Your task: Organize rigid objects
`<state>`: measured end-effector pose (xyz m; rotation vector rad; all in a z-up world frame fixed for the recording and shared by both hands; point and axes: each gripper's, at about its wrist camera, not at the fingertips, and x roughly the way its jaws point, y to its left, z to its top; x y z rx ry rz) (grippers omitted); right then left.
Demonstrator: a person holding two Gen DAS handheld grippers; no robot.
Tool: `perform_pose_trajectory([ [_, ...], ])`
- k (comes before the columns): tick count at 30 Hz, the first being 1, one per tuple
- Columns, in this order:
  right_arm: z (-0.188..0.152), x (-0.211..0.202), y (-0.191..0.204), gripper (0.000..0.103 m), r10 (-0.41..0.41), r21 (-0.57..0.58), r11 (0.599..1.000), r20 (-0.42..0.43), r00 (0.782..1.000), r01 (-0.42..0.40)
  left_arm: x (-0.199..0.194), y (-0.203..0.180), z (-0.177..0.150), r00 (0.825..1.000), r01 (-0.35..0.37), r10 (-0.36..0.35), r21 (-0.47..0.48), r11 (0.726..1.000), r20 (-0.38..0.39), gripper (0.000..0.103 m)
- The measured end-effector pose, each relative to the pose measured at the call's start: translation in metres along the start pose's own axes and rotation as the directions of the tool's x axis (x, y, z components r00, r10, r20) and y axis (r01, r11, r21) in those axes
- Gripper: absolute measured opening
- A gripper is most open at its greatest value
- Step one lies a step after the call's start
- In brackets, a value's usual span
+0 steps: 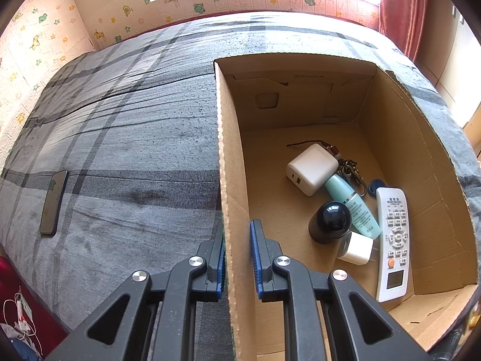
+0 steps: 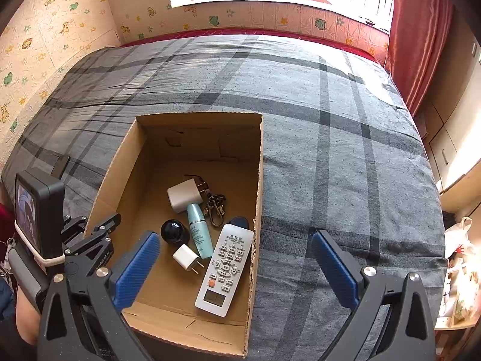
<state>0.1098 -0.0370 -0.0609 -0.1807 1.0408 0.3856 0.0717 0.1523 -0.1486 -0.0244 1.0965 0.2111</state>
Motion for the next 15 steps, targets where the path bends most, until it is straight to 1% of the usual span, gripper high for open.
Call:
perform_pose_trajectory([
  [8,-0.01,-0.013,-0.007,0.103,0.0,0.019,1.0,0.011,1.0,0.0,-0.001,-0.003,0.0,1.0,-0.012,0.012,0.008,1.0,-0.005,0.016],
  [12,-0.011,-0.019,-0.007,0.103,0.016,0.026,1.0,0.028,0.999,-0.016,-0.004,-0.003,0.0,1.0,-0.012,0.012,0.008,1.0,-0.012,0.017],
  [15,-0.012,-0.022,-0.004,0.103,0.015,0.016,1.0,0.032,0.999,-0.015,-0.008,-0.002,-0.001,1.0,-0.027,0.027,0.001,1.0,-0.009,0.023],
])
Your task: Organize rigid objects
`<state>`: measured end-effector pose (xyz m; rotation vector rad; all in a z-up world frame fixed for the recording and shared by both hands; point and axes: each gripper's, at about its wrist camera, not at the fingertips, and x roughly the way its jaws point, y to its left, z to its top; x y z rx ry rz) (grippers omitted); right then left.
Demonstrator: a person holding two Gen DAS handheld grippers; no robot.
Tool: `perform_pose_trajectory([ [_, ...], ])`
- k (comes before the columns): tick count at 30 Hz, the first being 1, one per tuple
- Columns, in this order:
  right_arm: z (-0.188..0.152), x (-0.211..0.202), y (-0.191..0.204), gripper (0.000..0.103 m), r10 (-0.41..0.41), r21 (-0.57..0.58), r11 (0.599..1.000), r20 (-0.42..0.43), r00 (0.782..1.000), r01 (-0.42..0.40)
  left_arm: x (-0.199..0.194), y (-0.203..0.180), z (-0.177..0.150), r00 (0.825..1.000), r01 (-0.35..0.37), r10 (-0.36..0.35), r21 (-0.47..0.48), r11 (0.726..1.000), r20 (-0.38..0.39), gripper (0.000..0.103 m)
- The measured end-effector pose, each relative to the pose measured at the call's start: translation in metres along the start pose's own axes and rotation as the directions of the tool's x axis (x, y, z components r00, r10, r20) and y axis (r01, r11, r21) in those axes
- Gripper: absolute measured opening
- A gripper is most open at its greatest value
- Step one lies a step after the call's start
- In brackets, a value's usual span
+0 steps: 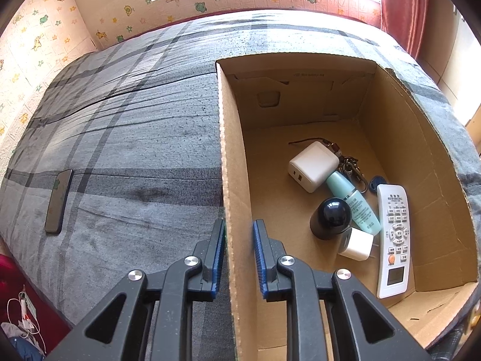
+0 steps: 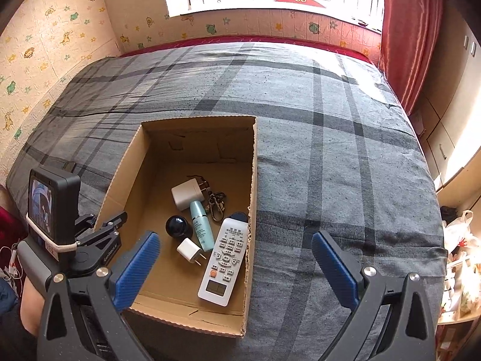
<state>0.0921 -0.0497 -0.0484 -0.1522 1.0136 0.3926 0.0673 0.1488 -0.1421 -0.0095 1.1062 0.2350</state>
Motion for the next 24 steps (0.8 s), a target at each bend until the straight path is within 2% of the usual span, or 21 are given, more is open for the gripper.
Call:
perform_pose_trajectory([
  [2,-0.001,-0.002,0.0,0.103,0.001,0.001,1.0,0.004,1.0,-0.001,-0.007,0.001,0.0,1.0,-0.001,0.002,-0.007,1.0,0.012,0.025],
  [5,-0.003,-0.005,0.0,0.103,-0.004,0.003,1.0,0.007,1.0,0.004,-0.019,0.001,0.0,0.999,-0.007,0.008,-0.006,1.0,0.035,0.037],
  [9,-0.007,-0.009,-0.002,0.103,-0.005,0.01,1.0,0.014,1.0,0.005,-0.04,0.0,-0.002,0.998,0.007,-0.007,-0.001,1.0,0.069,0.061],
  [12,-0.009,-0.013,-0.002,0.103,-0.005,0.012,1.0,0.022,1.0,0.005,-0.055,-0.005,-0.004,0.996,0.027,-0.028,0.011,1.0,0.08,0.089],
  [15,-0.011,-0.017,-0.001,0.103,-0.008,0.009,1.0,0.031,1.0,0.007,-0.068,-0.008,-0.006,0.995,0.051,-0.052,0.015,0.999,0.084,0.094],
  [18,-0.013,-0.024,0.0,0.103,-0.011,0.005,1.0,0.04,0.999,0.011,-0.082,-0.01,-0.008,0.993,0.063,-0.064,0.013,0.998,0.095,0.103],
  [24,-0.016,-0.039,0.003,0.103,-0.02,-0.008,1.0,0.06,0.998,0.021,-0.116,-0.017,-0.013,0.987,0.076,-0.078,0.015,0.997,0.144,0.103],
])
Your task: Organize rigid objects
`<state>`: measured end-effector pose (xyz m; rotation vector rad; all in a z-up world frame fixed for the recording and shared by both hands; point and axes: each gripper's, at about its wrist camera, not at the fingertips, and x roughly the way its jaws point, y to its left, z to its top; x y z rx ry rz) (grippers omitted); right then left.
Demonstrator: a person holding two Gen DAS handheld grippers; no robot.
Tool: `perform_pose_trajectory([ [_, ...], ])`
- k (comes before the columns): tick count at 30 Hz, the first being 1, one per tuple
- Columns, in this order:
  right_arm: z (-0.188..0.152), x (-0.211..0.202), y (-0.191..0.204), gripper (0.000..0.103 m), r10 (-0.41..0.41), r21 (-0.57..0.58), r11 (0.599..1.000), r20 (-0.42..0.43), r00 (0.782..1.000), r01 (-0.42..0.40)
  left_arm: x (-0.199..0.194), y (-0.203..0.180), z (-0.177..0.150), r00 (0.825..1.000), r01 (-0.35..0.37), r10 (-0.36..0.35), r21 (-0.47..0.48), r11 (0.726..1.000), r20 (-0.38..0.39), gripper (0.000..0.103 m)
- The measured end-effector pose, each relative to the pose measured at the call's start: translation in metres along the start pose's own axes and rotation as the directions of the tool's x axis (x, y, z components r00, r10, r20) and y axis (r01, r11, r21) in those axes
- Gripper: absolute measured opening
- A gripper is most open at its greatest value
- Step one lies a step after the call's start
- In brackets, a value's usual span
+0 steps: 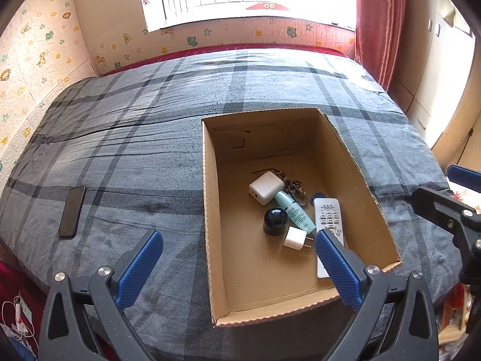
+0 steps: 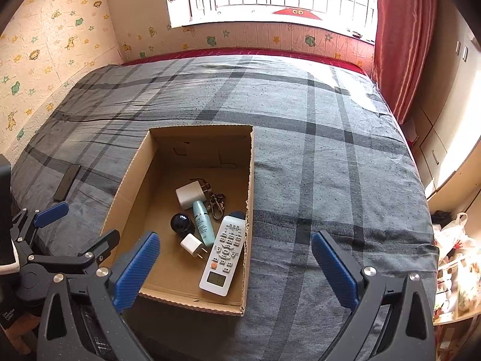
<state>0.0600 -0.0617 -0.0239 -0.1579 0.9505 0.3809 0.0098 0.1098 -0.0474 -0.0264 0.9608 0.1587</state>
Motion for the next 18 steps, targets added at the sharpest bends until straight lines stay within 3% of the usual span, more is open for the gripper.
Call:
perform_pose_trajectory([
  [18,-0.013,-0.049,0.004,0.103,0.017,-0.019,1.0,0.056,0.998,-0.016,-0.058,-0.023,-0.015,0.998,0.021,-0.023,0.031,0.999,0.066,0.103],
])
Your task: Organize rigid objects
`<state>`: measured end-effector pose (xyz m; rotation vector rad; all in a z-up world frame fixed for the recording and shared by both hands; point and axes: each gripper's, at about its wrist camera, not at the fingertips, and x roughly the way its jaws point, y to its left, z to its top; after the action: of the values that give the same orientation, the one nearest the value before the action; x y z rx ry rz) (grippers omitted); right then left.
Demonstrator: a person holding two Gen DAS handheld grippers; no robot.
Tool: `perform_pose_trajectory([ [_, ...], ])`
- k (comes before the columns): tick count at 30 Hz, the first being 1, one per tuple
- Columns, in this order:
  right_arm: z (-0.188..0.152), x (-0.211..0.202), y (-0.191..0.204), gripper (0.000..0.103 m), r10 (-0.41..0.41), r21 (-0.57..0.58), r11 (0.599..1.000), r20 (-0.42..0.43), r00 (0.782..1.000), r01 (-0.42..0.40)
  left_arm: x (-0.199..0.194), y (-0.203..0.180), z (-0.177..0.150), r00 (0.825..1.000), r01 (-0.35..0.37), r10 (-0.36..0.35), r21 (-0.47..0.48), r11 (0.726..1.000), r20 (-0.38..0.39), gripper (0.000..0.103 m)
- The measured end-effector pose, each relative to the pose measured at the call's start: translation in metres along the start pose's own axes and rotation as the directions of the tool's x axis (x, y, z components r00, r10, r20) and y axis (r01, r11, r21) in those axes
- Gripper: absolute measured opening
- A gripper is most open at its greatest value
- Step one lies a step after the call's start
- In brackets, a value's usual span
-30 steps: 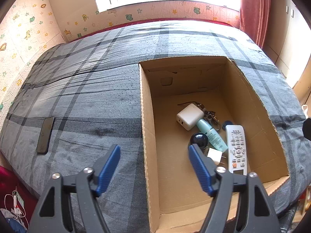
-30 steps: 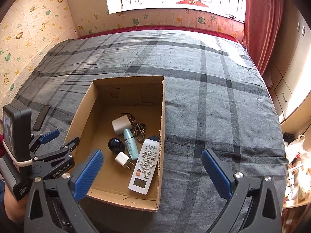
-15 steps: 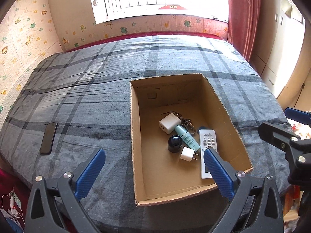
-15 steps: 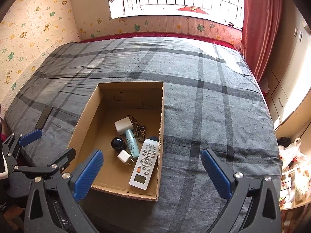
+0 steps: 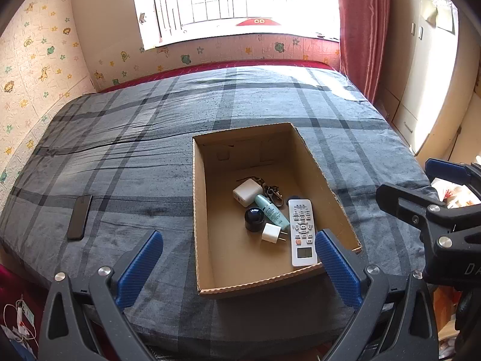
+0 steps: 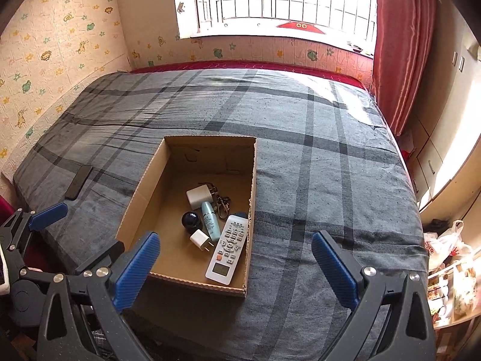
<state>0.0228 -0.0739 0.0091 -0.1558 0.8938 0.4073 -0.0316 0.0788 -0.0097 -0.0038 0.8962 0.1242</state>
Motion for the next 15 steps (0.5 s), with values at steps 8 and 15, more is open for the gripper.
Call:
perform_pose_trajectory([
  [8,-0.007,-0.0047,-0.0002,0.103,-0.007,0.0,1.0,0.006,1.0,0.007,-0.002,-0.0068,-0.0052,1.0,0.018,-0.018,0.005,1.0,-0.001,0.103],
  [15,-0.0103,-0.0047,-0.0032,0.103,-0.025,-0.005,1.0,0.004,1.0,0.025,-0.0031,-0.011,-0.0061,1.0,0.019,-0.019,0.01,1.0,0.004,0.103],
])
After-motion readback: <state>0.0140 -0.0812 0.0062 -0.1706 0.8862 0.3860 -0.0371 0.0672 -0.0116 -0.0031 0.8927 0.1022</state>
